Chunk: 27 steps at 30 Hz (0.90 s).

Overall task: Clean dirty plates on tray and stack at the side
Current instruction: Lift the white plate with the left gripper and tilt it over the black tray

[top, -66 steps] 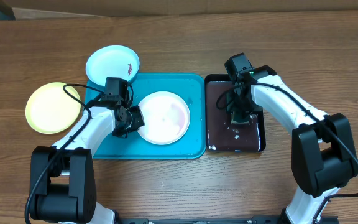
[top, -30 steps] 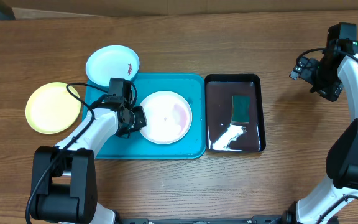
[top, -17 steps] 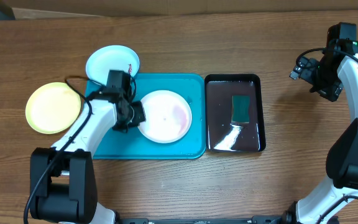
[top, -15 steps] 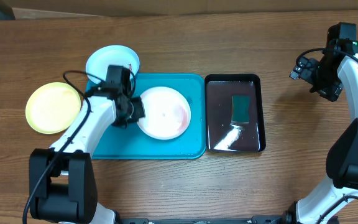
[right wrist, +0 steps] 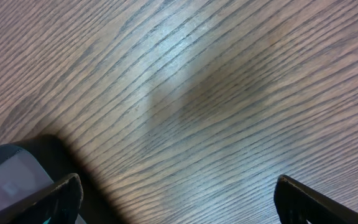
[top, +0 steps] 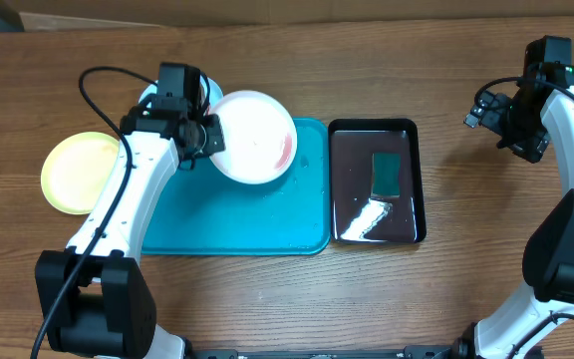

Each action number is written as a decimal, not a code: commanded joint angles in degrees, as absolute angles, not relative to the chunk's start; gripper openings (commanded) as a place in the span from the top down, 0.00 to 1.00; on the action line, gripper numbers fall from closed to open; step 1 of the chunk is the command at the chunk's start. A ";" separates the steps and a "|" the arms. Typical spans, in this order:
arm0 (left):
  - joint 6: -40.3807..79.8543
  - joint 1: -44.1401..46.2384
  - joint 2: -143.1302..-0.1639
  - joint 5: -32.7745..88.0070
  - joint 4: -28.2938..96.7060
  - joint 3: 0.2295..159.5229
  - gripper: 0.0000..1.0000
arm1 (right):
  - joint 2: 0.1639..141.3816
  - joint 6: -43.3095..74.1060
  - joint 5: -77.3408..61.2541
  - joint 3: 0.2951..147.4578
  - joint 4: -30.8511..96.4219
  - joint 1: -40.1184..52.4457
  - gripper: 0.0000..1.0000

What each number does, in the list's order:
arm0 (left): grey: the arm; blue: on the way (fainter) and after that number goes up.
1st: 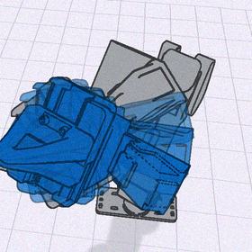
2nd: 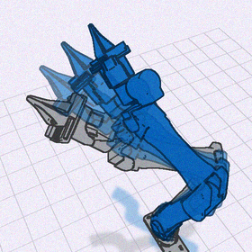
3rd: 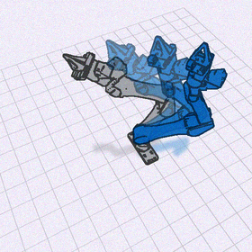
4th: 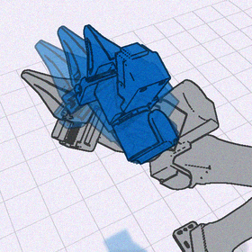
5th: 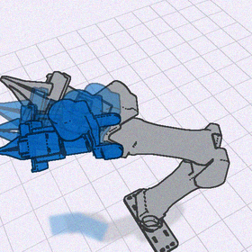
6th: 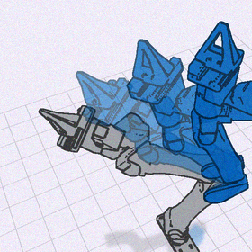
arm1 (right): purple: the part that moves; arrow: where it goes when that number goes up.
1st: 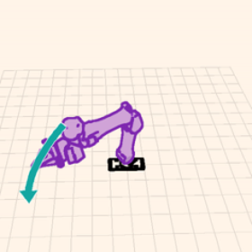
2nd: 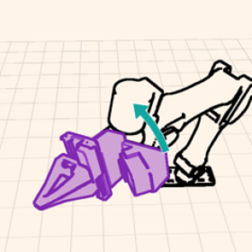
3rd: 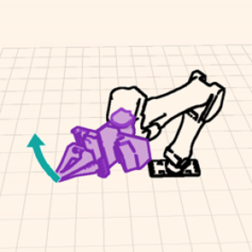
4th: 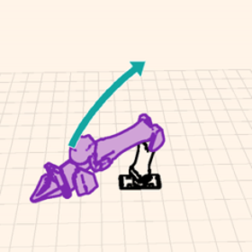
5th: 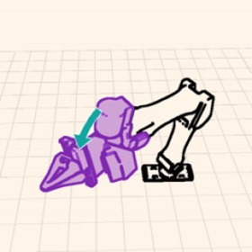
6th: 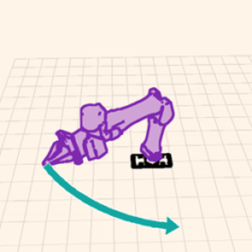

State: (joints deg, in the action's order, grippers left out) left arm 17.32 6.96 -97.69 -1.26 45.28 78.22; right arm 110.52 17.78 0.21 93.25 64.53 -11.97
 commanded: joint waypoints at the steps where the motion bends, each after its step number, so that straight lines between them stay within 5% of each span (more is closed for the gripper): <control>1: 15.35 8.80 -95.57 -2.20 44.95 81.89 0.96 | 109.95 17.82 -0.10 93.82 64.36 -12.08 0.00; 27: 15.16 41.47 -94.45 -35.14 43.29 85.03 0.96 | 109.95 17.82 -0.10 93.82 64.36 -12.08 0.00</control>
State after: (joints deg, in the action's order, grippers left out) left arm 15.88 38.63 -96.71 -27.09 43.70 83.22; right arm 110.52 17.76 0.19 93.25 64.51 -11.97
